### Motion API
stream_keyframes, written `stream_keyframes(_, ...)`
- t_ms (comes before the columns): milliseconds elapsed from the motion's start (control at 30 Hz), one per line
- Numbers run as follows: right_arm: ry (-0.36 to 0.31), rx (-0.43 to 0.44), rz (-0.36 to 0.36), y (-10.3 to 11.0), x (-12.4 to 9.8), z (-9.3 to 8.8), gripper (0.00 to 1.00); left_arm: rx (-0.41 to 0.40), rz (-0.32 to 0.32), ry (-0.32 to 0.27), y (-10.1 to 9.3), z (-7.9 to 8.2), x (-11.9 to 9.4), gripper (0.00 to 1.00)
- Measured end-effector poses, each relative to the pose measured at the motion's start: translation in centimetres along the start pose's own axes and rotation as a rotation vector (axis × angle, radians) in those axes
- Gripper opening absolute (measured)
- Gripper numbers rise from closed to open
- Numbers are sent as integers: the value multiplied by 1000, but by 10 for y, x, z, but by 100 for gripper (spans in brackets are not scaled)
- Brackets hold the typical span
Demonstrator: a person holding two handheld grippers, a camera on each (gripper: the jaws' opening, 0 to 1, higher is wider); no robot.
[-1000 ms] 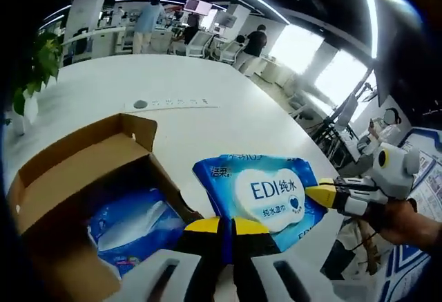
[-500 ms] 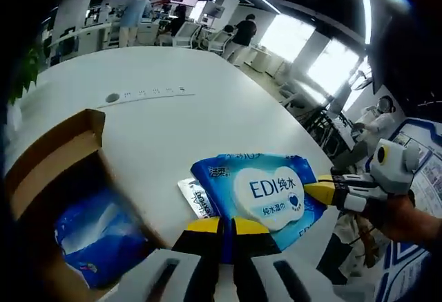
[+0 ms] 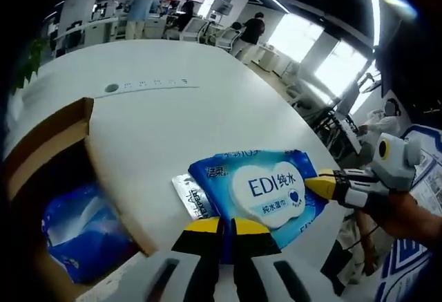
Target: Operate the shoe box by opening the lid, removing the specified soft item, and placing it in the target area until the item is outside and the box remains undamaged.
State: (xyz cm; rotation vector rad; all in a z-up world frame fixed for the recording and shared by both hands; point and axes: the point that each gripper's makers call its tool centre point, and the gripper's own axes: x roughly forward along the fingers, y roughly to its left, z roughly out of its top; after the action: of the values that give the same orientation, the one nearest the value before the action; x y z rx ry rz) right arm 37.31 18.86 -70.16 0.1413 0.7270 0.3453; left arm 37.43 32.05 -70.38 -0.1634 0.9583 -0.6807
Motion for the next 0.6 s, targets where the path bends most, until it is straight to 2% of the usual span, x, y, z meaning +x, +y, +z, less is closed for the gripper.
stream_keyframes(267,22,-29,18,-3,19,4,0,-39,30,7,17,2,14,4)
stream_keyframes(467,42,-29,25,-9,28,2,0,-85,16,11,20,3,19,5)
stream_keyframes(600,51,-33,26,-12,33,0,0,-71,32,18,20,4,24,5)
